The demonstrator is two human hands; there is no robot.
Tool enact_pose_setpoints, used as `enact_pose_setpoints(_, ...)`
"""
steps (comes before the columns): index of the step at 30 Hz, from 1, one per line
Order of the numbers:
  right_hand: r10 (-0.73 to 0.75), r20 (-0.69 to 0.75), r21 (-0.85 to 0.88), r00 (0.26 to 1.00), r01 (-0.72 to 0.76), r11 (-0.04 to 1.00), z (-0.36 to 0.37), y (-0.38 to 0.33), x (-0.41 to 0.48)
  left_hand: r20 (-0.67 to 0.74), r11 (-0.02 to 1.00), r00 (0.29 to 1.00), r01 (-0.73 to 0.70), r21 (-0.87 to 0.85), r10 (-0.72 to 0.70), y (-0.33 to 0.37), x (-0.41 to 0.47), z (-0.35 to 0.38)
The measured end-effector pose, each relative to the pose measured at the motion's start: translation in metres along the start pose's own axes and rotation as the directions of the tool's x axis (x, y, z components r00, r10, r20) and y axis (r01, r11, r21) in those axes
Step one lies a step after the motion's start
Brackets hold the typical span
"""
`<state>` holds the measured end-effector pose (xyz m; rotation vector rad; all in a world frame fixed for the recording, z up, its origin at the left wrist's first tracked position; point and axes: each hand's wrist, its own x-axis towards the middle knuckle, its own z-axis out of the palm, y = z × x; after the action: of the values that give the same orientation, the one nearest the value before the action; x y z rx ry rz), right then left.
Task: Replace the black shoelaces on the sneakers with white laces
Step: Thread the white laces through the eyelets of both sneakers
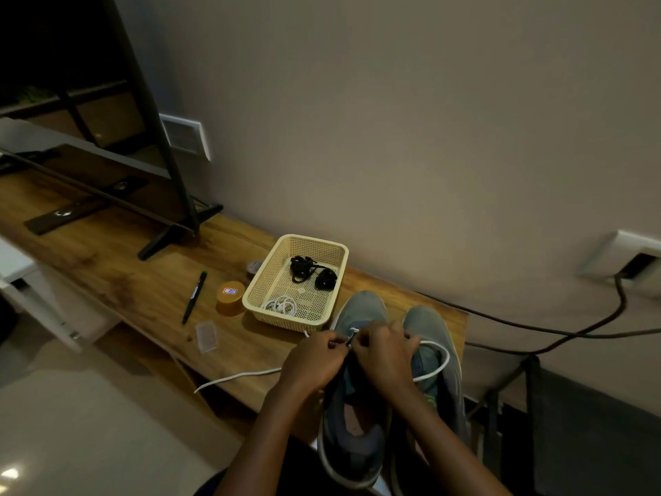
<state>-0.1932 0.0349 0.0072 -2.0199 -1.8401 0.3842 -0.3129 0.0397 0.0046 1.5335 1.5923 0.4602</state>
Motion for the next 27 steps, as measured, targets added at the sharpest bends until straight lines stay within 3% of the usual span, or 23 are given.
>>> enact_pose_setpoints(5, -0.072, 0.04, 0.027, 0.997, 0.071, 0.997, -0.007, 0.002, 0.001, -0.014, 0.999, 1.0, -0.016, -0.049, 0.016, 0.002, -0.002, -0.003)
enact_pose_setpoints(10, -0.042, -0.107, -0.004, 0.993, 0.042, 0.999, -0.028, 0.011, -0.021, -0.076, 0.992, 0.996, -0.049, -0.119, 0.04, 0.001, 0.003, -0.001)
enact_pose_setpoints(14, -0.053, -0.017, -0.011, 0.998, 0.053, 0.999, -0.014, 0.003, -0.034, -0.04, 0.989, 0.999, -0.036, -0.144, 0.03, 0.001, 0.011, 0.002)
enact_pose_setpoints(16, -0.07, -0.047, -0.01, 0.996, 0.07, 0.998, -0.001, 0.0, -0.035, -0.034, 0.991, 0.999, -0.018, -0.132, 0.014, 0.0, 0.015, 0.0)
enact_pose_setpoints(22, -0.157, -0.236, -0.1, 0.959, 0.136, 0.986, 0.014, 0.006, -0.038, 0.05, 0.896, 0.996, 0.094, -0.433, -0.08, -0.003, 0.016, -0.022)
enact_pose_setpoints(24, -0.167, -0.27, -0.098, 0.948, 0.146, 0.984, 0.015, 0.006, -0.038, -0.046, 0.925, 0.993, 0.086, -0.371, -0.111, -0.014, 0.021, -0.03)
enact_pose_setpoints(25, -0.17, -0.278, -0.094, 0.945, 0.15, 0.984, 0.015, 0.005, -0.038, -0.137, 0.969, 0.986, 0.056, -0.24, -0.091, -0.02, 0.023, -0.034)
enact_pose_setpoints(27, -0.182, -0.293, -0.097, 0.939, 0.161, 0.982, 0.016, 0.005, -0.037, -0.269, 0.998, 0.962, -0.055, -0.014, 0.049, -0.022, 0.023, -0.037)
